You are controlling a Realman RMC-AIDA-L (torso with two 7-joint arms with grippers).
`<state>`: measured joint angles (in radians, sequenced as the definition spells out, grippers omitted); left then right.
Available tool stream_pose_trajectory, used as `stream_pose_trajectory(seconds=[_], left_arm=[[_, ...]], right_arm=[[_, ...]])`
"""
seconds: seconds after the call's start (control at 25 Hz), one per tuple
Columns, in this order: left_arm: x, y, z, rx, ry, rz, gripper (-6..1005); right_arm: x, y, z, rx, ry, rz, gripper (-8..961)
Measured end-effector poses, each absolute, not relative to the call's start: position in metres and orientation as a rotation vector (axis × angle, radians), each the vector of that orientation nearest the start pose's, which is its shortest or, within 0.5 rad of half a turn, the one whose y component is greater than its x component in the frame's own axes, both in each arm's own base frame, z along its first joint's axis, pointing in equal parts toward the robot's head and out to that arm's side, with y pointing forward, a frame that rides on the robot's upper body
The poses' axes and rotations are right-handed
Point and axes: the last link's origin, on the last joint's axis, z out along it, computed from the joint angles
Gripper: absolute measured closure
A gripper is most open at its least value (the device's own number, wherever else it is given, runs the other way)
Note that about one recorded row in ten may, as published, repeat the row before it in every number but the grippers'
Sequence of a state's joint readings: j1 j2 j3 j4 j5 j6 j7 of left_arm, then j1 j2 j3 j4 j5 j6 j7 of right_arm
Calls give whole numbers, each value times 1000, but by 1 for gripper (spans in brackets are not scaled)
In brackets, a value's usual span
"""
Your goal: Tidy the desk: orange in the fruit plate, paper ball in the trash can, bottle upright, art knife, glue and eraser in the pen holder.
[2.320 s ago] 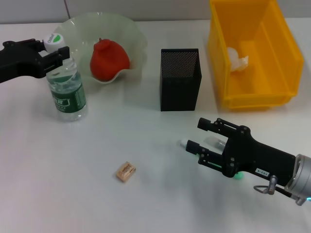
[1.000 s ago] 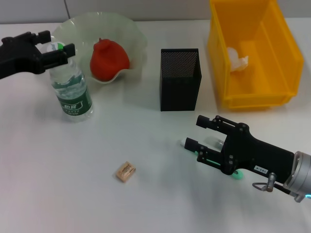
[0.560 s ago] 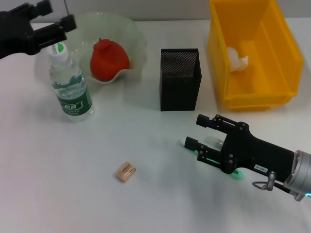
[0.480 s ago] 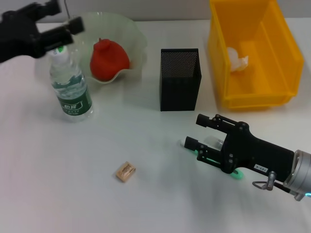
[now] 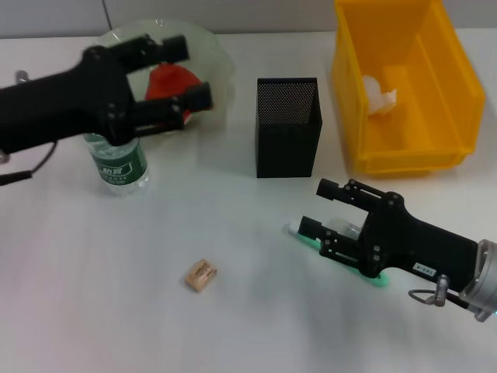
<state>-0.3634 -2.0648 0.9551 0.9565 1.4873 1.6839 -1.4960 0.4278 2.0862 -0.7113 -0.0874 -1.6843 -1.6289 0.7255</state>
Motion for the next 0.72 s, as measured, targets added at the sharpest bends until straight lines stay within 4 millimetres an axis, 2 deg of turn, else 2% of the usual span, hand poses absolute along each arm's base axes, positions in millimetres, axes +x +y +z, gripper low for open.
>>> stream_pose_trajectory(seconds=[0.16, 0.32, 0.4, 0.44, 0.48, 0.52, 0.56, 0.6, 0.64, 0.68, 0.72], left_arm=[[-210, 310, 43, -2673, -362, -1136, 210], [-221, 306, 35, -2661, -387, -1142, 211], [-227, 305, 31, -2650, -421, -1143, 211], [-227, 305, 31, -2650, -421, -1143, 211], [-229, 303, 29, -2646, -428, -1143, 211], [-229, 303, 29, -2646, -428, -1143, 211], [-229, 303, 29, -2646, -428, -1143, 211], [-235, 298, 26, -2640, -416, -1137, 211], [-239, 295, 24, -2640, -409, -1133, 211], [-241, 292, 23, -2638, -406, -1129, 212], [-241, 292, 23, -2638, -406, -1129, 212]], right_arm=[[273, 243, -60, -2489, 449, 1193, 272], [273, 249, -52, -2454, 497, 1221, 272], [270, 251, -36, -2448, 467, 1286, 272], [270, 251, -36, -2448, 467, 1286, 252], [268, 253, -17, -2445, 473, 1358, 233], [268, 253, -17, -2445, 473, 1358, 213], [267, 257, -7, -2442, 506, 1382, 194], [264, 265, 15, -2467, 601, 1416, 174], [264, 265, 15, -2467, 601, 1416, 155], [258, 273, 35, -2522, 654, 1392, 135], [258, 273, 35, -2522, 654, 1392, 136]])
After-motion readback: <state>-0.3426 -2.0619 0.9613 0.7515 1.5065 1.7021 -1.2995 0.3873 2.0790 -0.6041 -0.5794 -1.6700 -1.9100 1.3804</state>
